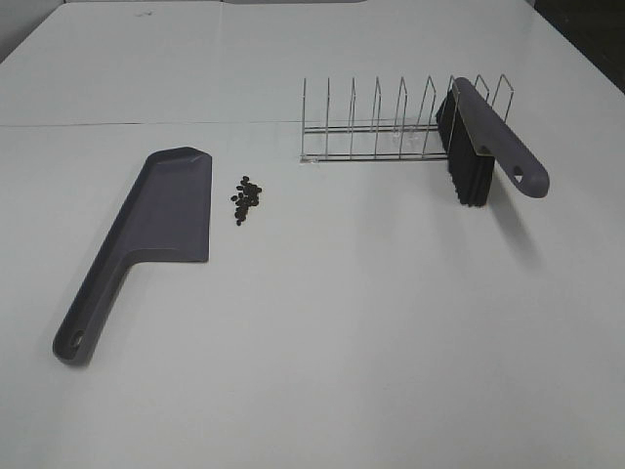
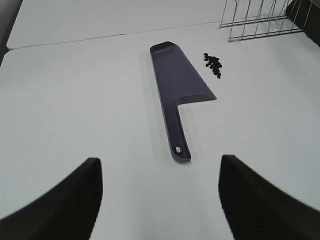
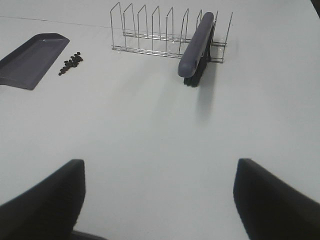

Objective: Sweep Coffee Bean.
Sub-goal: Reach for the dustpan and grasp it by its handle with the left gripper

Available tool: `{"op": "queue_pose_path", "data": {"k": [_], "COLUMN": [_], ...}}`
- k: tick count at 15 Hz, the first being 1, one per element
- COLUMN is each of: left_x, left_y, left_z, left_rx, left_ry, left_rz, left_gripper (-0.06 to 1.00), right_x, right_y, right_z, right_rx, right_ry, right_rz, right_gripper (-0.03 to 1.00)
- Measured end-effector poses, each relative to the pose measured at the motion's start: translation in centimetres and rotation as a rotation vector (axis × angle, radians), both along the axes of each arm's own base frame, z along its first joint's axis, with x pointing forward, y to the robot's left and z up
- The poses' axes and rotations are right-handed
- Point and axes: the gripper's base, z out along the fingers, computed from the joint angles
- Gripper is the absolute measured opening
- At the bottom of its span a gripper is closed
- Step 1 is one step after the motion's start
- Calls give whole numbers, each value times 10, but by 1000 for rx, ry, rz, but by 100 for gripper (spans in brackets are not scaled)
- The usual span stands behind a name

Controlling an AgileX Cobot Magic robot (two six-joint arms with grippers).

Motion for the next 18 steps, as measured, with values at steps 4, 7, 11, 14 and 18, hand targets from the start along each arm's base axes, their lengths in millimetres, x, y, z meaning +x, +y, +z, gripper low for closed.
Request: {"op": "queue_pose_path", "data": {"k": [4, 7, 11, 14, 18], "left_x": [0, 5, 53, 105, 182], "left_y": [0, -1, -6, -13, -26], "left_z": [0, 8, 31, 31, 21], "left_rx": [0, -14, -59, -99, -132], "left_ry": [0, -14, -87, 18, 310], "left_rz": [0, -2, 27, 46, 56], "left_gripper": [62, 62, 62, 62, 62], "right_x": [0, 0, 0, 0, 0], "right_y": [0, 0, 0, 0, 0], "right_z": [0, 0, 0, 0, 0], "right_rx": [0, 0, 0, 0, 0], "right_ry": [0, 0, 0, 0, 0], "right_rz": [0, 0, 0, 0, 0], "right_gripper": [77, 77, 77, 77, 77]}}
